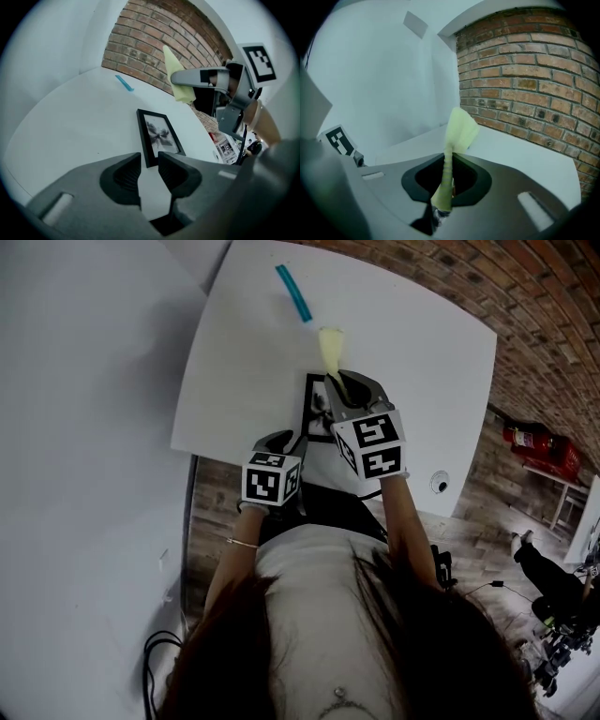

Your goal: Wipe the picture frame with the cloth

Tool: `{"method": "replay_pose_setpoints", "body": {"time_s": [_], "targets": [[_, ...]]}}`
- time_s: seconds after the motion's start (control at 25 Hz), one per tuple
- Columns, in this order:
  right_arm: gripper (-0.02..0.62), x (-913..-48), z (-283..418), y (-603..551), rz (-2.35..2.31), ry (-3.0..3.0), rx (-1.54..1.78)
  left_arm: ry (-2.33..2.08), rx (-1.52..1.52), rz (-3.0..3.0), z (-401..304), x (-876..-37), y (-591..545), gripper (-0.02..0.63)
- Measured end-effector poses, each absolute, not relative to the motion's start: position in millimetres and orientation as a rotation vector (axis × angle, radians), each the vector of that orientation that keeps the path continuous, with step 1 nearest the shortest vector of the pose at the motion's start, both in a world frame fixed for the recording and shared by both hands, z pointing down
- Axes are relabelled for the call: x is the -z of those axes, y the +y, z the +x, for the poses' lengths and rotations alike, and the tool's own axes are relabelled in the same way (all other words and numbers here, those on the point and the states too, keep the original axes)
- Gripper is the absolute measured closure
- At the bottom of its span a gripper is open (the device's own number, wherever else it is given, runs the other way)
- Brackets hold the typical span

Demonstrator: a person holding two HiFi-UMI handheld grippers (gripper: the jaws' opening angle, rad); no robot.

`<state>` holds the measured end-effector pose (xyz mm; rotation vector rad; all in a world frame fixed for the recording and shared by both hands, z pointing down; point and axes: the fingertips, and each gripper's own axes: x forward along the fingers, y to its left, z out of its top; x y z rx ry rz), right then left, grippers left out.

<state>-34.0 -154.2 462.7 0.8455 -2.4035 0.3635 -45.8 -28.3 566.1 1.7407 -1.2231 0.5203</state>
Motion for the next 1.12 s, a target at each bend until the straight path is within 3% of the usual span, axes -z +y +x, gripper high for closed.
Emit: {"method": "replay_pose_setpoints", "body": {"time_s": [1.12], "targets": [[0.561, -531.5, -56.4, -150.7, 0.643, -2.297, -0.47, -1.146, -0.516, 1.668, -38.0, -582.1, -30.7, 0.505]]}}
